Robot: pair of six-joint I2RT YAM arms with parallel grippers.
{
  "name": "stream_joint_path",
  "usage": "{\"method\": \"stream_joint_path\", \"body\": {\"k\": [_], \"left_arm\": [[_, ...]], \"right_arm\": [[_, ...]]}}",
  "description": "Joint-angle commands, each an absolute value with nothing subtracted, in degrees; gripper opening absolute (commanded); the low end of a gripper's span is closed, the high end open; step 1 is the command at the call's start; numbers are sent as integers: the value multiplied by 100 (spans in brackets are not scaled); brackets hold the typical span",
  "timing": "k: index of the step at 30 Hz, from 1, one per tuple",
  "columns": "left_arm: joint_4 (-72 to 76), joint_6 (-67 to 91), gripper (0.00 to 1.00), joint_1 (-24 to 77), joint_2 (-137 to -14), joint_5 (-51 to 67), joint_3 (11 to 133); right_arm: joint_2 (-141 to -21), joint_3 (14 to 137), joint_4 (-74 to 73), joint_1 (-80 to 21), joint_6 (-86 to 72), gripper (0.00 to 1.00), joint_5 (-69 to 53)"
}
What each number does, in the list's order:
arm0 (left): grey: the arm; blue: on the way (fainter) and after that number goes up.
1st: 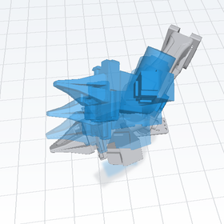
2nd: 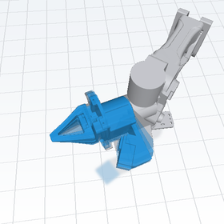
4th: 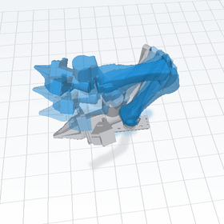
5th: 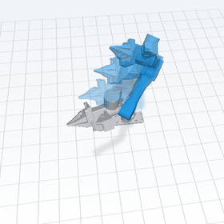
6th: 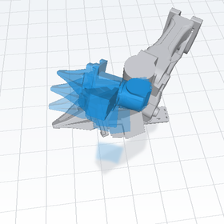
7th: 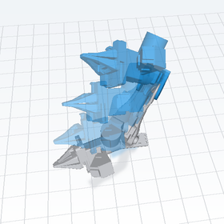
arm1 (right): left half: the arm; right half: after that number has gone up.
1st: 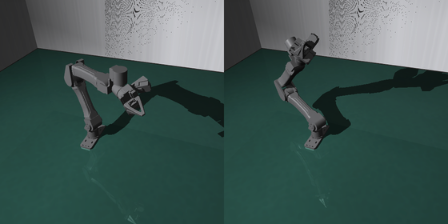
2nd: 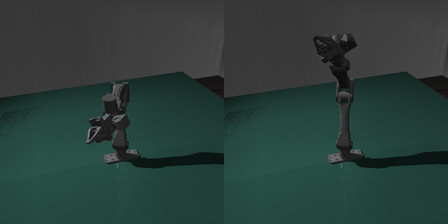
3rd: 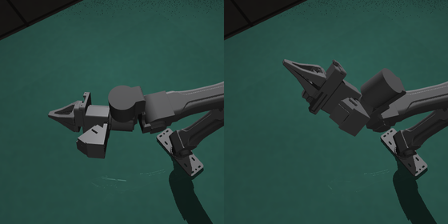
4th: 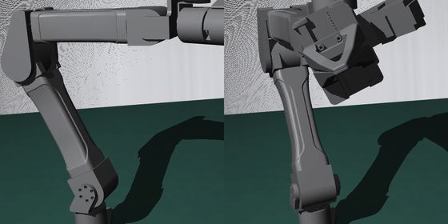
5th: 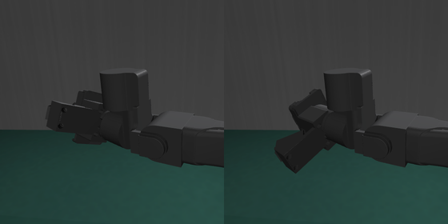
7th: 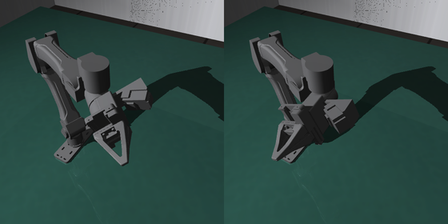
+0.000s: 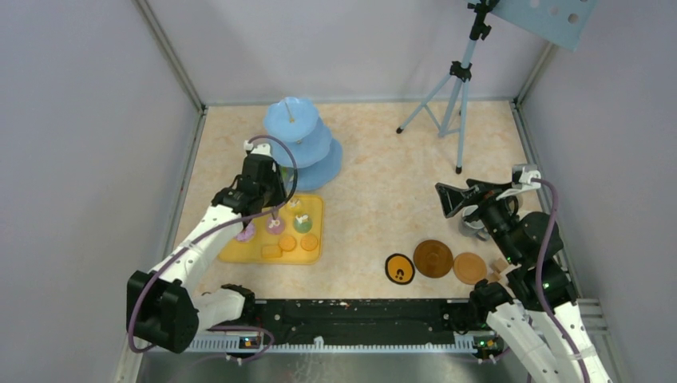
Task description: Serve the afternoon tea
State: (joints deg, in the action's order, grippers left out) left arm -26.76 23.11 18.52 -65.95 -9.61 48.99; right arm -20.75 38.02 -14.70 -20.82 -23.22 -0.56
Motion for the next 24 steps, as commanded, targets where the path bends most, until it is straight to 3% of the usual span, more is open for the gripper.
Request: {"method": "stream_joint_path", "body": {"k": [1, 5, 12, 24], "left_arm": [[-1981, 2483, 43, 1828, -6844, -1038, 4904], [-2061, 2513, 45, 1824, -7017, -1100, 4965], [-2341, 2558, 57, 1828, -6998, -1245, 5003], [-2819, 2466, 55, 1828, -6542, -1182, 5152]], "right_arm": [[-2096, 3736, -1209, -2059, -2398, 98, -96], [-2105, 3774, -1254, -2055, -2374, 98, -82], [-2100, 3721, -1241, -2061, -2360, 98, -45], [-2153, 3685, -1172, -2060, -2410, 98, -132]]}}
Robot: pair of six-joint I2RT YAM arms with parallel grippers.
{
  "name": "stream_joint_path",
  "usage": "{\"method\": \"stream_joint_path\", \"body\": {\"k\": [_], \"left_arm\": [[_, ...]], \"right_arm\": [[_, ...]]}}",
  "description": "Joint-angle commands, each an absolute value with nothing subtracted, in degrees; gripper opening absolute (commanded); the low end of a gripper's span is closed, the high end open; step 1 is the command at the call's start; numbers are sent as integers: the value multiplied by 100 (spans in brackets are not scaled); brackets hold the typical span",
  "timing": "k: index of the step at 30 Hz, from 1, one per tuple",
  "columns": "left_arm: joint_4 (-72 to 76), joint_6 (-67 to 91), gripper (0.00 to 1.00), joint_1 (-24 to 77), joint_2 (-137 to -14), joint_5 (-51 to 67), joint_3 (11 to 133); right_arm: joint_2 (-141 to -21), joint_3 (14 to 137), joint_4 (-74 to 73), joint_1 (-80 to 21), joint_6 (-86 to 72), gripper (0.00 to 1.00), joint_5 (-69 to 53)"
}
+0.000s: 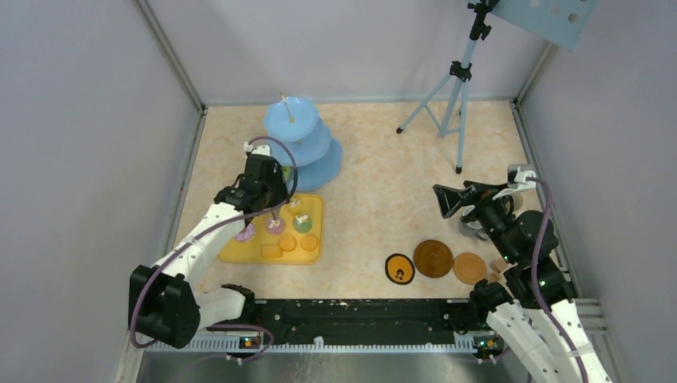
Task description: Serve the afternoon tea
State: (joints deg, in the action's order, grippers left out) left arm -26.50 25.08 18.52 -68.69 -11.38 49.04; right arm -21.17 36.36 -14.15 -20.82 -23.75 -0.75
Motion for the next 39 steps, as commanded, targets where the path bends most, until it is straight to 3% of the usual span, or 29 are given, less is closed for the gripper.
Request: {"method": "stream_joint_path", "body": {"k": [1, 17, 27, 31, 39], "left_arm": [[-2874, 2441, 55, 1827, -6494, -1160, 5158], [-4986, 2380, 55, 1820, -5852, -1439, 5768], [-6169, 2898, 56, 1731, -5707, -2123, 6227], [-6281, 2993, 55, 1486, -5780, -2148, 6197], [-6143, 2885, 55, 834, -6066, -1761, 6339]], "right_arm": [[-2153, 3683, -1169, -2058, -2409, 98, -140], [-2172, 3572, -1016, -2057, -2427, 99, -198], [-2661, 3532, -524, -2058, -2460, 99, -960], [-2749, 3295, -130, -2102, -2493, 99, -1298], [-2593, 3123, 143, -2752, -2101, 99, -819]]}}
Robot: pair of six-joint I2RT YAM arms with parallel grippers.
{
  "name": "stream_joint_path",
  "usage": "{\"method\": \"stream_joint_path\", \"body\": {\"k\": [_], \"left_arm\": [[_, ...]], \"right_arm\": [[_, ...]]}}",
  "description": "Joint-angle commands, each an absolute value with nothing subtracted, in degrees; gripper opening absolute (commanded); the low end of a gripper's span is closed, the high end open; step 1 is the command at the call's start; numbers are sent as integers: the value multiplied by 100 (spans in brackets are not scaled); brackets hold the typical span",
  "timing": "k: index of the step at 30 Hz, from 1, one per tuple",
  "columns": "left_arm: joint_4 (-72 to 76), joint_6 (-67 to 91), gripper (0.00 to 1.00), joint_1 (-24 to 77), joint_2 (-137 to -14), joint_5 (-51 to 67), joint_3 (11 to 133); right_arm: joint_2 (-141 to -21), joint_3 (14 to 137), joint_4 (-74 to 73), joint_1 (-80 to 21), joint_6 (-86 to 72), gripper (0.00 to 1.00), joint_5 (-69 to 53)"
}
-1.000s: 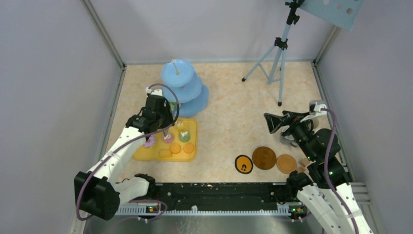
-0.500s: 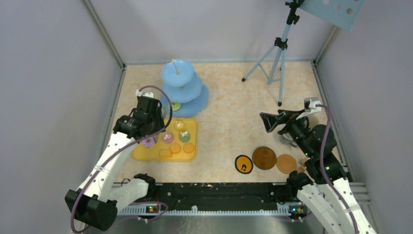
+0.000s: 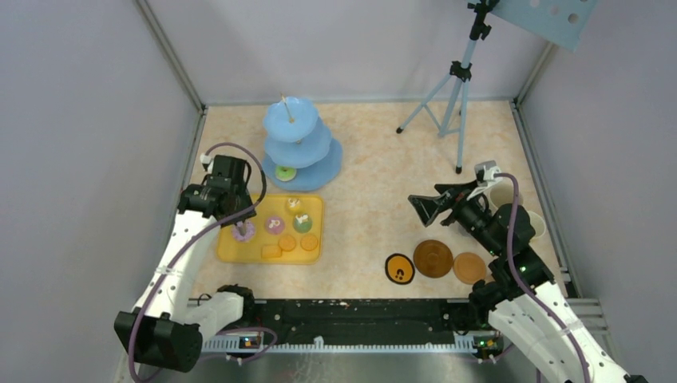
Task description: Serve the afternoon tea
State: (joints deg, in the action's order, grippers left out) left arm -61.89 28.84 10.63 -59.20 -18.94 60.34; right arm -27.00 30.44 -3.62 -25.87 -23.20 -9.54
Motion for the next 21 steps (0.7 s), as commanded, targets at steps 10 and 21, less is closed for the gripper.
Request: {"method": "stream_joint_path", "body": {"k": [10, 21], "left_arm": [[-6077, 2847, 56, 677, -6314, -1725, 6351], [-6024, 2962, 57, 659, -6296, -1692, 6154]], "right_arm": [[-2581, 3049, 153, -3008, -1954, 99, -739], [-2562, 2964, 177, -3037, -1913, 99, -677]]}}
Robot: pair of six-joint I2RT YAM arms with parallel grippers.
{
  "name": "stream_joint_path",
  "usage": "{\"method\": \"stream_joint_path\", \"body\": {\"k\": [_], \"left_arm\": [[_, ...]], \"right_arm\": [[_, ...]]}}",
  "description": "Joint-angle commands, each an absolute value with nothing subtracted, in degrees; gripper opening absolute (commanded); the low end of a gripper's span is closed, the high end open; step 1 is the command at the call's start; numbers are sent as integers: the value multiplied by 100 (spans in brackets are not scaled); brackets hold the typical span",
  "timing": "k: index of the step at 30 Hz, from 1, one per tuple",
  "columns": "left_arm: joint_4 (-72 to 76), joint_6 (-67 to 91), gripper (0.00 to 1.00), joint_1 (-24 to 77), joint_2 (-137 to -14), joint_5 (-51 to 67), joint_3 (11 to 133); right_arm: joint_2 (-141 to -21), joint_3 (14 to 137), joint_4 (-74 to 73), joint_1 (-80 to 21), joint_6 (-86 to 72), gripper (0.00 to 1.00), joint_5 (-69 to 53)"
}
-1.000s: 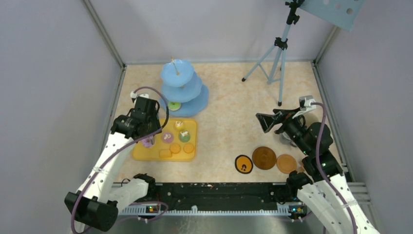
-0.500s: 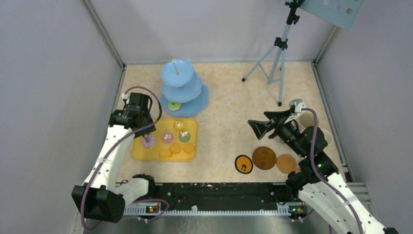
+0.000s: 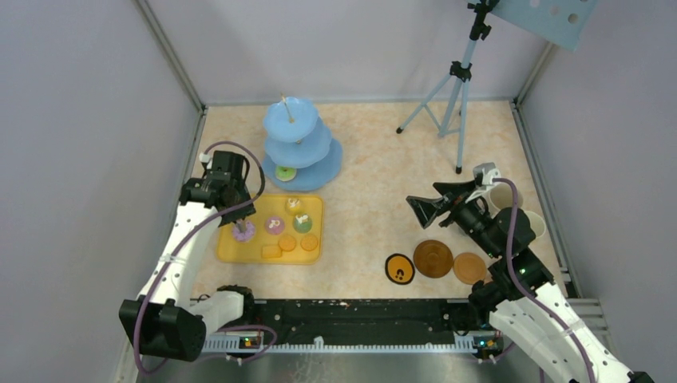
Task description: Serve the afternoon tea
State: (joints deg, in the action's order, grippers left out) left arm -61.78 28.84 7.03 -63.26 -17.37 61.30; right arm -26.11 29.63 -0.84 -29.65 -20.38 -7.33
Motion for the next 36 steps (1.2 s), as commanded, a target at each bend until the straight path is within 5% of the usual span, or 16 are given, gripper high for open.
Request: {"method": "stream_joint_path", "body": {"k": [1, 22, 36], "left_arm": [[-6002, 2958, 57, 659, -6320, -1688, 6151], [-5797, 3101, 58, 650, -6219, -1618, 5664], [-5632, 2945, 46, 650, -6225, -1712, 5674]], "right_arm": [[-2558, 2962, 172, -3033, -1909, 99, -681], [-2564, 2955, 130, -3037, -1916, 99, -694], [-2689, 3045, 48, -3033, -1913, 99, -746]]}}
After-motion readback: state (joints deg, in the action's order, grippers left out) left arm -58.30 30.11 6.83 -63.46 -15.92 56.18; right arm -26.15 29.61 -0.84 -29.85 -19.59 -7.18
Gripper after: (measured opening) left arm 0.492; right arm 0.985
